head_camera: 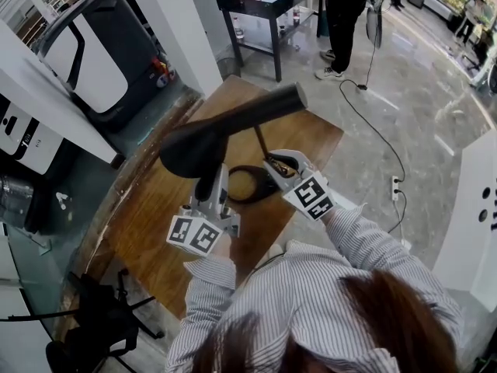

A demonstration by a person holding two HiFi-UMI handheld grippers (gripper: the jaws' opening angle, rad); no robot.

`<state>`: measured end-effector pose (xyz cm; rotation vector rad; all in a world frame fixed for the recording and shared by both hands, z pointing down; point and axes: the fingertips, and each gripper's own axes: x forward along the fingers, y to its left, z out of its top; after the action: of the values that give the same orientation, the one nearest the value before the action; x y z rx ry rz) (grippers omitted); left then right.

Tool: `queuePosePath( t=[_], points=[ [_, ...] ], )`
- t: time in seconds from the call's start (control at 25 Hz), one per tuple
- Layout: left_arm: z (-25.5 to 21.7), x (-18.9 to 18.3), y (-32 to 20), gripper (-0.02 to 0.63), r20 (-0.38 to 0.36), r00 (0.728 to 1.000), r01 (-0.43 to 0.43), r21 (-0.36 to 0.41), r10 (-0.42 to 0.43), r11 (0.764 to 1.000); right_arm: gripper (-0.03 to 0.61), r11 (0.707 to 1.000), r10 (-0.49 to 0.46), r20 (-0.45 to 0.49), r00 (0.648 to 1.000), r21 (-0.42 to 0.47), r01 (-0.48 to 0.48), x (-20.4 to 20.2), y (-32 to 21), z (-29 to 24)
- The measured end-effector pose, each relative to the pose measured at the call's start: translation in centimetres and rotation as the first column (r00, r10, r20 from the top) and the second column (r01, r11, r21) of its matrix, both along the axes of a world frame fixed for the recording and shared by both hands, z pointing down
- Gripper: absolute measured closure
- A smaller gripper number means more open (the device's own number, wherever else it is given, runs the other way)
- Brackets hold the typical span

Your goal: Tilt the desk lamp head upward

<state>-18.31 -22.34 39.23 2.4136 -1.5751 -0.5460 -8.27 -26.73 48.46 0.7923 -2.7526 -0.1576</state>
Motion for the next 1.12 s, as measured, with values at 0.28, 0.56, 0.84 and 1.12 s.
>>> queuePosePath(
  t=[0.28, 0.56, 0.84, 1.12],
  points=[
    [-3.4, -2.8, 0.8, 0.565, 0.083, 0.993, 0.08, 0.068, -0.086, 0.994, 0.525, 1.0, 0.009, 0.009, 1.0, -0.001, -0.009, 0.0, -0.1, 0.0],
    [-7.4, -4.7, 1.3, 0.56, 0.111, 0.983, 0.132, 0.104, -0.143, 0.986, 0.526, 0.999, 0.037, 0.018, 0.999, -0.016, -0.037, -0.2, -0.1, 0.1],
    [-9.9, -5.3, 1.4, 0.56, 0.156, 0.974, 0.14, 0.158, -0.165, 0.977, 0.528, 0.998, 0.065, 0.037, 0.997, -0.028, -0.064, -0.3, -0.3, 0.2],
    [-12.0, -5.3, 1.3, 0.558, 0.167, 0.973, 0.128, 0.181, -0.159, 0.975, 0.528, 0.997, 0.081, 0.035, 0.996, -0.02, -0.08, -0.3, -0.5, 0.2]
  ],
)
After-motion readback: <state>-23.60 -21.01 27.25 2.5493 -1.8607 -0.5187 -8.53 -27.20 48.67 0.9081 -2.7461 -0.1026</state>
